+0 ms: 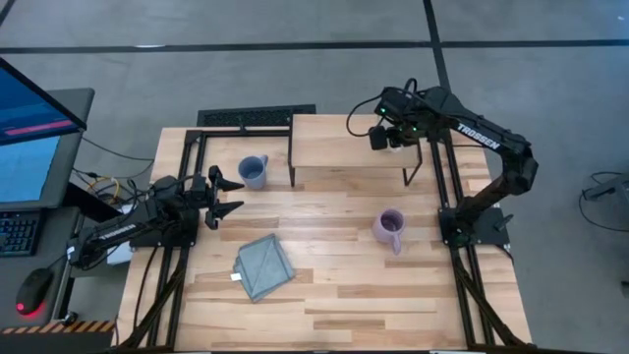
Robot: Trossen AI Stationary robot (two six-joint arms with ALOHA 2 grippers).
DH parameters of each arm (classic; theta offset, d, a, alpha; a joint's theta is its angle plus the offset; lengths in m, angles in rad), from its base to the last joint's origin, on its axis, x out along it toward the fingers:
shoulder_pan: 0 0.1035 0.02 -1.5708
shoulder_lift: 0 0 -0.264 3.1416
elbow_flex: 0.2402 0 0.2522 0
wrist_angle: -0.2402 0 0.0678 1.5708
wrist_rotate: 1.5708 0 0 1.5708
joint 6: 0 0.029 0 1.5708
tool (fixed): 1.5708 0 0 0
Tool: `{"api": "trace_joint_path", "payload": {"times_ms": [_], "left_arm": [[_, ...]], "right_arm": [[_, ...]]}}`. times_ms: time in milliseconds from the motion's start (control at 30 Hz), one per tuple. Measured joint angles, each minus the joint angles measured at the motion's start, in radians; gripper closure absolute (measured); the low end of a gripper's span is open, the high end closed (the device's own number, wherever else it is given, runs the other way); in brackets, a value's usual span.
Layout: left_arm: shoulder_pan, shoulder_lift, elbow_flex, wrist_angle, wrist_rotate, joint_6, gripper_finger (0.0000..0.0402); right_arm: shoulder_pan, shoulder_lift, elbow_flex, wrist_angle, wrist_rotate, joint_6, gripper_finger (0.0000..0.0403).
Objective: Stack small to large cups/mugs on shelf
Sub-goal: Put the green mug on the shelf
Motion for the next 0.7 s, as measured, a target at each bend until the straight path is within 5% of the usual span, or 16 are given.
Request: {"api": "trace_joint_path", "payload": {"times_ms": [700], "left_arm": [[0.0, 0.0, 0.0, 0.0, 0.0, -0.003, 0.0145]], "right_arm": [[0.006, 0.02, -0.002, 0.029, 0.004, 0.052, 0.0339]]}}
